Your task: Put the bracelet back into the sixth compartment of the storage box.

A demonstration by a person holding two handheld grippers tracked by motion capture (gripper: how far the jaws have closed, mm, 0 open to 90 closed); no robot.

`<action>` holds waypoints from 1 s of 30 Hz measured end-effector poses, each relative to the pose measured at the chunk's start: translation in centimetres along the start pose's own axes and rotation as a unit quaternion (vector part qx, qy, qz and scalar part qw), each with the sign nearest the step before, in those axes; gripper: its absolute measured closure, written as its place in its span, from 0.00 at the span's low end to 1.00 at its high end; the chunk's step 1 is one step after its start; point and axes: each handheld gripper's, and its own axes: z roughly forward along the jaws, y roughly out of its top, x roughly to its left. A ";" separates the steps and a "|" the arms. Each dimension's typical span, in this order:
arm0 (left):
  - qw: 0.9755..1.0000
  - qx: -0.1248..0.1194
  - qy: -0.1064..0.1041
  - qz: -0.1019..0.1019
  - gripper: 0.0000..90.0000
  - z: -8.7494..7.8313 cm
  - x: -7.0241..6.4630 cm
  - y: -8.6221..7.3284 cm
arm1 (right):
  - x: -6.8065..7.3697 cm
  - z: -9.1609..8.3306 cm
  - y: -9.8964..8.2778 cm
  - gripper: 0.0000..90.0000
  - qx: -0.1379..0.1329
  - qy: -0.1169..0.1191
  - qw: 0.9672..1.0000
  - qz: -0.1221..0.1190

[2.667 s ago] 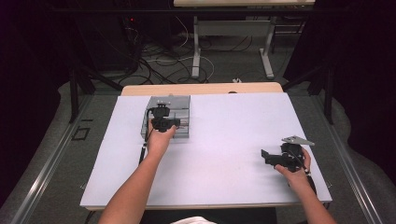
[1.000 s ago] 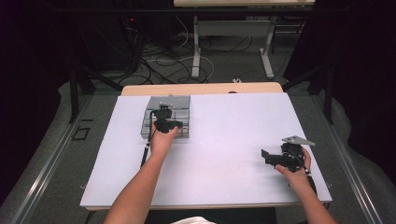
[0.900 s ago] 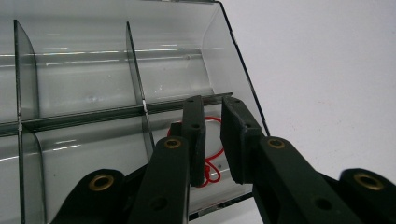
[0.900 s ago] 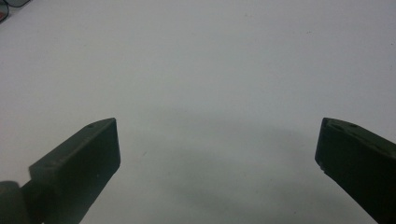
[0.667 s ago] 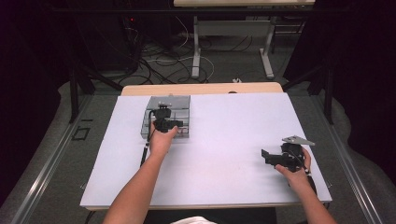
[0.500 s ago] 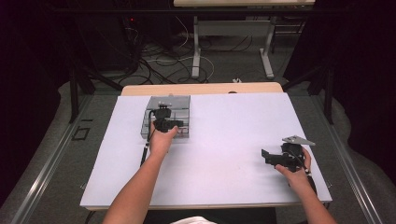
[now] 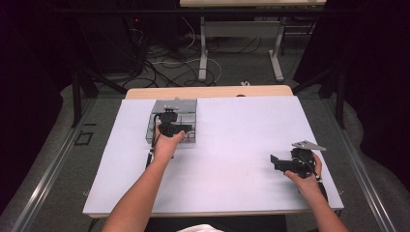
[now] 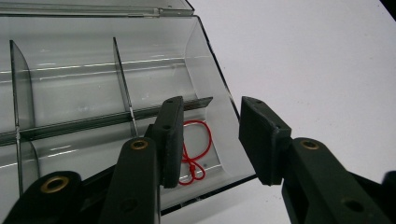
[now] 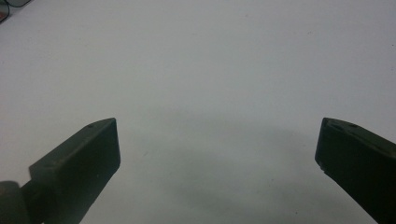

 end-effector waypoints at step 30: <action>0.998 -0.025 -0.021 0.056 0.44 -2.3 -2.2 -0.6 | 0.0 0.0 0.0 0.00 0.000 0.000 1.000 0.002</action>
